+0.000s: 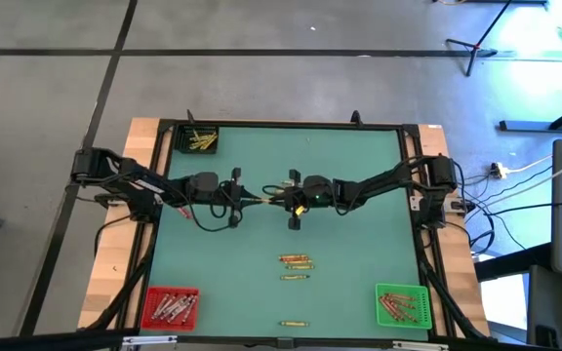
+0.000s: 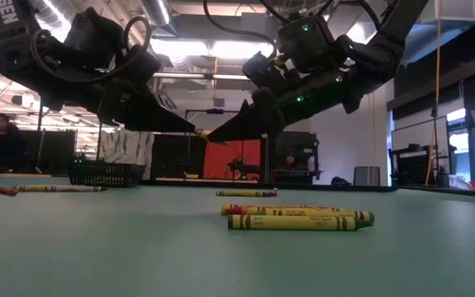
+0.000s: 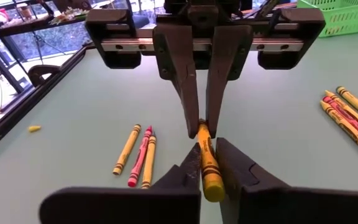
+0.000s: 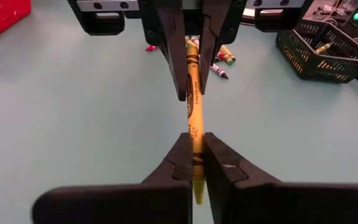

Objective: Sort crayons
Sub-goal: Put the yellow crayon into the black bin, then put the green crayon into the black bin, then put the red crayon into the green bin

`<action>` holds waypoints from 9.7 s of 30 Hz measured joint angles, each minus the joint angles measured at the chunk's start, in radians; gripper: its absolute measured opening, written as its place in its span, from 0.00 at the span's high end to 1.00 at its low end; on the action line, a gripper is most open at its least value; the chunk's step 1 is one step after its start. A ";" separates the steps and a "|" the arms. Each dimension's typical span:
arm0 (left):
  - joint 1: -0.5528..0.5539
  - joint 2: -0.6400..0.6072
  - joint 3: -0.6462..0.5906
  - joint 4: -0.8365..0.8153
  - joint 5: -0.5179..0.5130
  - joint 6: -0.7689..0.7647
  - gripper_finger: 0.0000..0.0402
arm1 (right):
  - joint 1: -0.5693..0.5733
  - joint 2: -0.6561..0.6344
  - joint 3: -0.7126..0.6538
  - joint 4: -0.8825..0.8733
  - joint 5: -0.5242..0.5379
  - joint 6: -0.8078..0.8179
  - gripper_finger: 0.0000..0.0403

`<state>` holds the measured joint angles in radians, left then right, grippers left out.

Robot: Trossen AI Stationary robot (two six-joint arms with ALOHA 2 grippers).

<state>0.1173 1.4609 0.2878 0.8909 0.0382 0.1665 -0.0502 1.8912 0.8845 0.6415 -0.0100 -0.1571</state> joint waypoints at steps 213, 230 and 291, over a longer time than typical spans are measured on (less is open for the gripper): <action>-0.037 0.171 0.137 0.022 0.025 0.132 0.98 | 0.083 -0.119 -0.056 -0.144 0.115 0.043 0.91; -0.013 -0.108 0.137 -0.398 -0.362 0.019 0.97 | 0.082 -0.286 -0.055 -0.484 0.266 0.080 0.55; 0.206 -0.327 -0.191 -0.004 -0.034 -0.261 0.70 | -0.221 -0.136 -0.056 -0.444 -0.004 0.095 0.55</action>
<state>0.3234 1.1339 0.0967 0.8871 0.0042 -0.0940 -0.2714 1.7555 0.8284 0.1974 -0.0144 -0.0625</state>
